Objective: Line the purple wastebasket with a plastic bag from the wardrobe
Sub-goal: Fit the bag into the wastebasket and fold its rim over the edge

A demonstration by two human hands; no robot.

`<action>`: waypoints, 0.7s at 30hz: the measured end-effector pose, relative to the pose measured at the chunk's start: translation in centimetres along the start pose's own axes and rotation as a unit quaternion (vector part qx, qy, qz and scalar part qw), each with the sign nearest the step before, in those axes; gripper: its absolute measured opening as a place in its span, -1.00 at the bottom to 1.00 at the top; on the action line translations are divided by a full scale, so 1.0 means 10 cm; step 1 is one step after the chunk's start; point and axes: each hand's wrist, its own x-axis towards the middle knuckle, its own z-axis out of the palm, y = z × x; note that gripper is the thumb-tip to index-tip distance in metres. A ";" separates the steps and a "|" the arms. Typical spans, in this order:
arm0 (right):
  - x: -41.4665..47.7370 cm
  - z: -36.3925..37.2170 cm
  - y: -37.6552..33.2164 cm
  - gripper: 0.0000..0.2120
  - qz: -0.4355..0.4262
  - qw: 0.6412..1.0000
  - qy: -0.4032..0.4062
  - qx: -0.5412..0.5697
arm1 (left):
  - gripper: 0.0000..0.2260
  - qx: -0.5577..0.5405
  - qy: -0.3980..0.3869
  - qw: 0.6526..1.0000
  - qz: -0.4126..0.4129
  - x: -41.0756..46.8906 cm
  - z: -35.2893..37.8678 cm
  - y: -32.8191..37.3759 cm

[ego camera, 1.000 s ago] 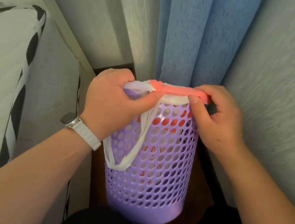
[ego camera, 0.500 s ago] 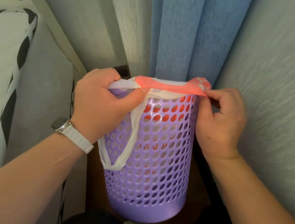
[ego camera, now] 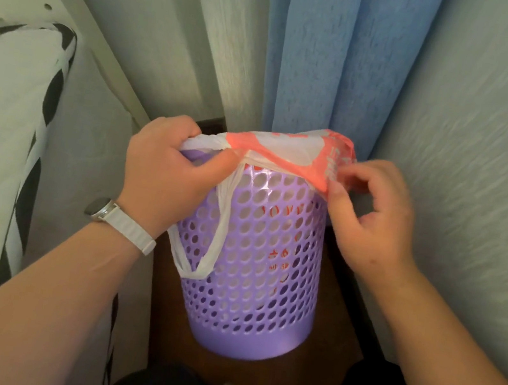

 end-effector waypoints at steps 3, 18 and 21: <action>0.11 -0.01 -0.03 -0.60 -0.008 1.000 -0.017 -0.017 | -0.64 -0.006 -0.019 1.000 0.011 -0.01 0.00 0.01; 0.11 0.18 -0.19 -0.82 0.082 0.996 0.026 0.029 | -0.69 -0.021 -0.037 0.997 0.068 -0.05 0.04 0.07; 0.10 0.20 -0.23 -0.84 0.059 0.998 0.019 0.019 | -0.56 -0.011 -0.053 0.987 0.148 -0.03 -0.05 0.12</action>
